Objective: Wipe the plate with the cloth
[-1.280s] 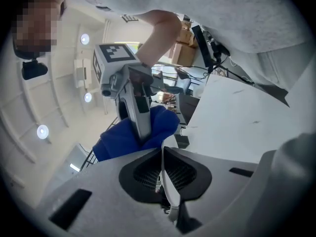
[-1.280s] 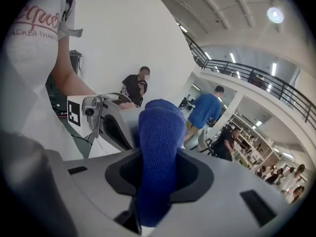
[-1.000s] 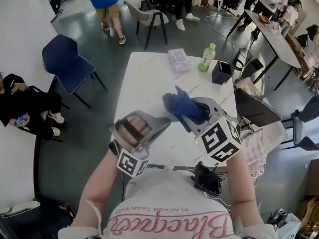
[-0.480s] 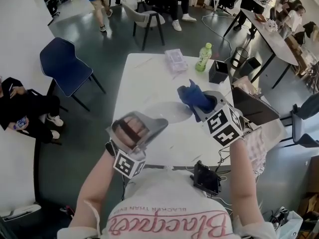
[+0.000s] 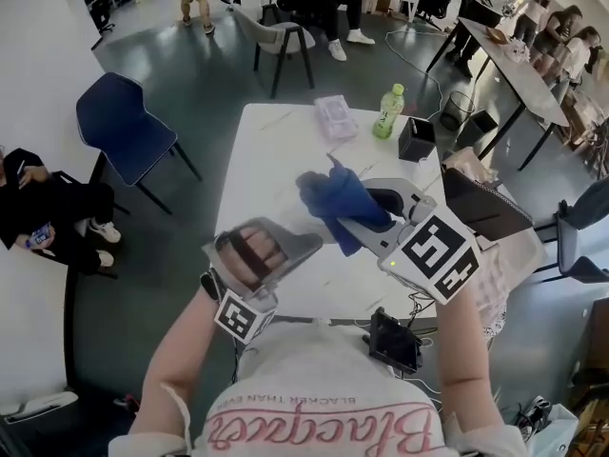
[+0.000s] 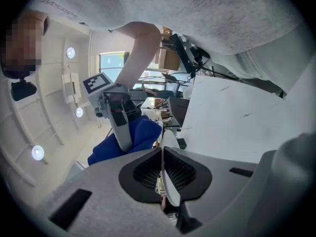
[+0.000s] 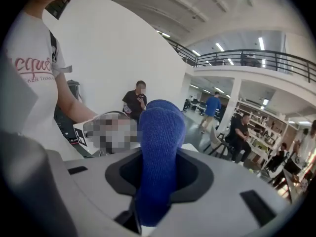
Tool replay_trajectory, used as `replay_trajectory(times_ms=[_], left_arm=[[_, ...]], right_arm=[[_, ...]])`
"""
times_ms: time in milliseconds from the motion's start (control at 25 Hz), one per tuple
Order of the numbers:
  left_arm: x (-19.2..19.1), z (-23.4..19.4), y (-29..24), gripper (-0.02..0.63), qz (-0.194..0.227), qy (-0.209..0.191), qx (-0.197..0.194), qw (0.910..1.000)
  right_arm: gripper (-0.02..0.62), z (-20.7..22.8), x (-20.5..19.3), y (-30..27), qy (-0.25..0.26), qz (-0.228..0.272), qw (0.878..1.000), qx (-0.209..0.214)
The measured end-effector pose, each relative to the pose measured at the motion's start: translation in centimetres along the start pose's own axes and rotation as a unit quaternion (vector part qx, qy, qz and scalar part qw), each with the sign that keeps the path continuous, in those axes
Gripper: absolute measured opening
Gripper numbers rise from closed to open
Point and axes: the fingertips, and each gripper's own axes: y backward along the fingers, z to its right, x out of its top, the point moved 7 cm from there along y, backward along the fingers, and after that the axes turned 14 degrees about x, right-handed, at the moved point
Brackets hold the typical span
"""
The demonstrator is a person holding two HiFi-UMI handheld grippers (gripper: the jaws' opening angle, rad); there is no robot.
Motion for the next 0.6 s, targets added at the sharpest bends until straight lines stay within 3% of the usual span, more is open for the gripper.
replay_trajectory(times_ms=[160,320,600], left_arm=[[0.3,0.1,-0.5,0.015,0.007,-0.011,-0.009,0.9999],[0.2,-0.1,-0.7,0.016,0.009,-0.042,-0.014,0.9990],[0.1,0.2,-0.5,0.017,-0.004,-0.046,-0.025,0.9986]], right_arm=[[0.115,-0.8,0.8,-2.8,0.051,-0.035,0.997,0.038],[0.115,-0.6,0.8,-5.1,0.113,-0.090,0.989,0.037],[0.115,1.3,-0.3,-6.5,0.108,-0.093,0.989,0.039]])
